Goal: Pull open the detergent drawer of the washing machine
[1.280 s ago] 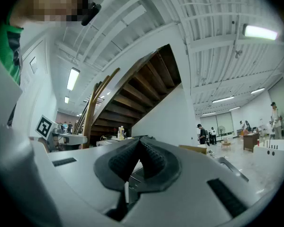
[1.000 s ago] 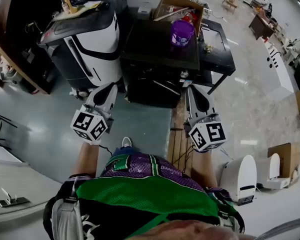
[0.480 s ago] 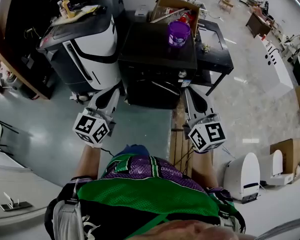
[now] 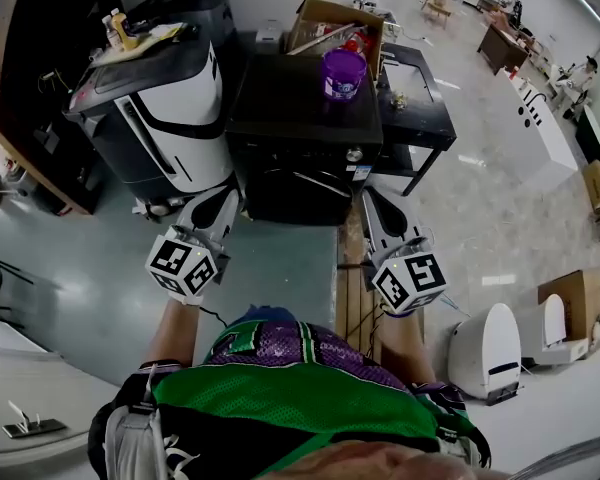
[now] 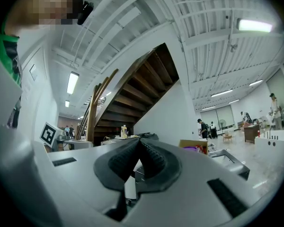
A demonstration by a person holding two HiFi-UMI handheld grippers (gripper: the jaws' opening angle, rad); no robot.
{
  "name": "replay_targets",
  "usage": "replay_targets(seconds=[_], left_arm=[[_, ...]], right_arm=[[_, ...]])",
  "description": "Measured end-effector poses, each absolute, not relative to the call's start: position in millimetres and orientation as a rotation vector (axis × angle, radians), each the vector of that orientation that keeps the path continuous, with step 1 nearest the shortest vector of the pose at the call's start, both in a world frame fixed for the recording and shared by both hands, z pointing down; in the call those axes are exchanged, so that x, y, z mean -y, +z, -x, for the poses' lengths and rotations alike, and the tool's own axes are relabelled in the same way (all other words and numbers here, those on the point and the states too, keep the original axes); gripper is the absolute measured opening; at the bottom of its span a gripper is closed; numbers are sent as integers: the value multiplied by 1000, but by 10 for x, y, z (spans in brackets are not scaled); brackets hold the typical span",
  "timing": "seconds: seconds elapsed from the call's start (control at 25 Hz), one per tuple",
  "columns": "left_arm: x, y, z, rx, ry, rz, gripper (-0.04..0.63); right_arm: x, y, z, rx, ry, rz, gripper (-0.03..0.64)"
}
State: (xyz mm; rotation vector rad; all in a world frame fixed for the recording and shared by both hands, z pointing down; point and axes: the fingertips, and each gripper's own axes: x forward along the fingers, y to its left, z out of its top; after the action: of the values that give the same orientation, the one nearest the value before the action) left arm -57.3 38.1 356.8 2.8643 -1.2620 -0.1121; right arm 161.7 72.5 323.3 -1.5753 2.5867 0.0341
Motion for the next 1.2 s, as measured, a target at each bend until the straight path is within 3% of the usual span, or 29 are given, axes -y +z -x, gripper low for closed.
replay_targets(seconds=[0.84, 1.2], left_arm=[[-396, 3171, -387, 1028, -52, -3031, 17], [-77, 3454, -119, 1065, -19, -2927, 17]], right_arm=[[-1069, 3103, -2230, -2430, 41, 1600, 2], [-689, 3333, -2041, -2481, -67, 1596, 2]])
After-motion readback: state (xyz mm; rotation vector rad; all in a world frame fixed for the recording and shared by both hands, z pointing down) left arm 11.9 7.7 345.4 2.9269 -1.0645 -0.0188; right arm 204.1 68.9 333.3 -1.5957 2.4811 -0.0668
